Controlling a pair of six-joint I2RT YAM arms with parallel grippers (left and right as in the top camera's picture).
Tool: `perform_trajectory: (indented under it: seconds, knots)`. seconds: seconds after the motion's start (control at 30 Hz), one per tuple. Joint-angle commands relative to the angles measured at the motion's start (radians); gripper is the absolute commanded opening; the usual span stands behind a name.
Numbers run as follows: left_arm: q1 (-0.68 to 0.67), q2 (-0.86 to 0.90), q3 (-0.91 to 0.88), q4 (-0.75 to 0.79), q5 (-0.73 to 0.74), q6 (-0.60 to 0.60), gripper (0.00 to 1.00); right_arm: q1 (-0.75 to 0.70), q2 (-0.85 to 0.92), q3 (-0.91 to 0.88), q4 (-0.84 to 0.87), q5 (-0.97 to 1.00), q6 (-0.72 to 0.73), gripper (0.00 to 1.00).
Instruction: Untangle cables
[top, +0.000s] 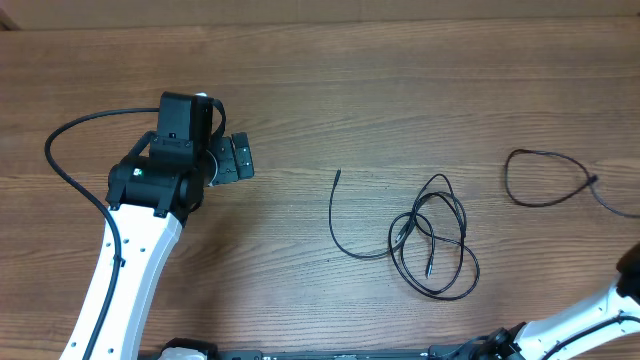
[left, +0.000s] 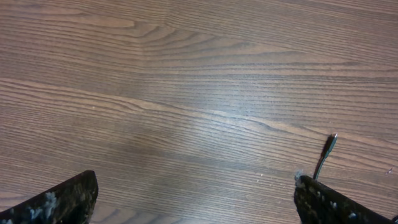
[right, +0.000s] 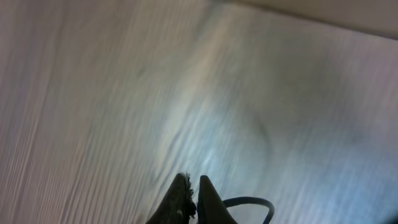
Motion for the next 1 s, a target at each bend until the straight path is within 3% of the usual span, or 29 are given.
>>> perform_trajectory:
  seconds: [0.0, 0.07, 0.17, 0.27, 0.43, 0.6, 0.73, 0.97]
  knots:
    - [0.005, 0.002, 0.008, 0.000, -0.012, 0.011, 1.00, 0.079, 0.007, -0.007, -0.006, -0.061, -0.145, 0.04]
    - [0.005, 0.002, 0.008, 0.000, -0.012, 0.011, 1.00, 0.130, 0.007, -0.007, -0.021, -0.061, -0.206, 0.11]
    - [0.005, 0.002, 0.008, 0.000, -0.012, 0.011, 1.00, 0.189, 0.007, -0.007, -0.059, -0.056, -0.266, 0.34]
    - [0.005, 0.002, 0.008, 0.000, -0.012, 0.011, 1.00, 0.199, 0.007, -0.007, -0.093, -0.053, -0.266, 1.00]
    - [0.005, 0.002, 0.008, 0.000, -0.012, 0.011, 1.00, 0.204, 0.007, -0.007, -0.171, -0.124, -0.278, 1.00]
    - [0.005, 0.002, 0.008, 0.000, -0.012, 0.011, 1.00, 0.257, 0.007, -0.007, -0.303, -0.275, -0.400, 1.00]
    - [0.005, 0.002, 0.008, 0.000, -0.012, 0.011, 1.00, 0.369, 0.007, -0.020, -0.394, -0.402, -0.572, 1.00]
    - [0.005, 0.002, 0.008, 0.000, -0.012, 0.011, 1.00, 0.601, 0.007, -0.207, -0.364, -0.356, -0.573, 1.00]
